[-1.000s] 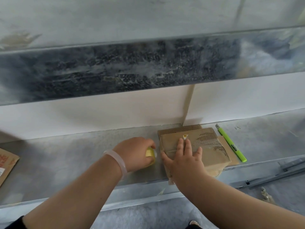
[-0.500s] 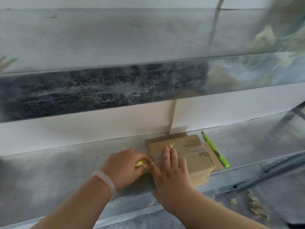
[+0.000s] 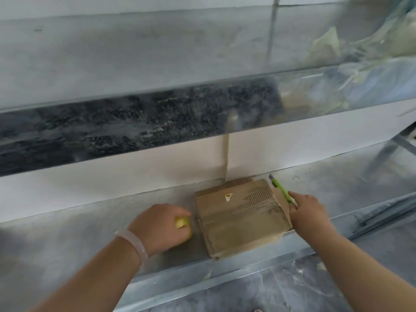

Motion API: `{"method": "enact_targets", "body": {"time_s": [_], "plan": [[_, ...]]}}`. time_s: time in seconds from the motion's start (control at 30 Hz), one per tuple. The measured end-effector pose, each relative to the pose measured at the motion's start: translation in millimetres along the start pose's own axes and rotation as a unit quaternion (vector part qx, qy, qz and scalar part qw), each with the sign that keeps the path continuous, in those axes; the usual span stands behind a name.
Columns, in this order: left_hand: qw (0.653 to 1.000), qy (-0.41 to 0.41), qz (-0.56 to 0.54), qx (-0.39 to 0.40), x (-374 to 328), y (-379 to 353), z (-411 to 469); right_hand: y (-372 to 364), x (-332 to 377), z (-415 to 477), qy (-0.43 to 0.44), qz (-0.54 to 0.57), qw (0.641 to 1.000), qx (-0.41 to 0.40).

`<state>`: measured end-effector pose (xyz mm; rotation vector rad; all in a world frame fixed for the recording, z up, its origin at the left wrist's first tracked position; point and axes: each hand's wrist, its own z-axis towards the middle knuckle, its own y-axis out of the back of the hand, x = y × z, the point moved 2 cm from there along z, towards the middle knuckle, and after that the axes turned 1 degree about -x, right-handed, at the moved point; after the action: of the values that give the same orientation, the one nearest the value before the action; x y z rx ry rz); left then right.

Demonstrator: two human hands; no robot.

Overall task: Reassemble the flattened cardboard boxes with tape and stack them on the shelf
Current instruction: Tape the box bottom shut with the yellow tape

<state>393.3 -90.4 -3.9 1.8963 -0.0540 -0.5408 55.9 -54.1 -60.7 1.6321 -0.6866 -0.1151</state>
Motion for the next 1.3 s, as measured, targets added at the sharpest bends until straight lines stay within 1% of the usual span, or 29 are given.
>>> {"method": "enact_targets", "body": {"time_s": [0.07,0.17,0.23,0.27,0.3,0.33,0.37,0.4,0.43,0.47,0.5,0.53,0.6,0.63,0.67,0.73,0.87,0.9,1.1,1.3], "plan": [[1.000,-0.004,0.031,-0.001,-4,-2,4,-11,-4,4,0.017,-0.061,0.998,-0.004],[0.996,-0.015,0.088,0.000,-13,-6,8,-16,-2,8,0.021,-0.057,0.997,-0.051],[0.993,-0.018,0.113,-0.003,-17,-8,10,-18,-2,8,0.019,-0.062,0.997,-0.050],[0.993,-0.020,0.119,-0.006,-18,-9,10,-18,-4,10,0.006,-0.047,0.998,-0.051],[0.992,-0.023,0.121,-0.007,-19,-9,10,-13,-5,10,-0.019,-0.001,0.998,-0.059],[0.992,-0.025,0.120,-0.008,-19,-9,10,-5,-4,7,-0.049,0.069,0.993,-0.076],[0.993,-0.026,0.119,-0.009,-19,-9,10,5,-1,3,-0.067,0.143,0.982,-0.104],[0.993,-0.026,0.117,-0.010,-18,-9,10,16,5,-4,-0.062,0.204,0.967,-0.139],[0.993,-0.026,0.116,-0.011,-18,-10,9,25,14,-14,-0.039,0.245,0.954,-0.167],[0.993,-0.026,0.116,-0.012,-18,-10,9,32,26,-27,-0.004,0.267,0.947,-0.177],[0.993,-0.026,0.119,-0.012,-19,-11,9,37,42,-41,0.040,0.276,0.945,-0.169],[0.992,-0.026,0.121,-0.013,-19,-12,9,37,59,-55,0.088,0.271,0.947,-0.147],[0.992,-0.023,0.125,-0.013,-20,-13,10,29,91,-77,0.179,0.216,0.954,-0.102],[0.992,-0.022,0.127,-0.012,-21,-12,11,20,102,-82,0.215,0.175,0.957,-0.087],[0.991,-0.021,0.131,-0.009,-21,-12,10,9,109,-83,0.233,0.138,0.960,-0.073],[0.990,-0.018,0.143,-0.003,-20,-12,9,-10,112,-81,0.234,0.102,0.964,-0.074],[0.990,0.009,0.141,0.018,-5,-7,5,-33,102,-76,0.250,0.102,0.947,-0.174],[0.990,0.015,0.140,0.026,0,-5,5,-35,101,-76,0.253,0.100,0.945,-0.182],[0.983,0.028,0.174,0.049,14,0,3,-38,101,-73,0.274,0.098,0.934,-0.206],[0.985,-0.003,0.169,0.017,13,-4,1,-39,103,-72,0.279,0.090,0.935,-0.200]]}}
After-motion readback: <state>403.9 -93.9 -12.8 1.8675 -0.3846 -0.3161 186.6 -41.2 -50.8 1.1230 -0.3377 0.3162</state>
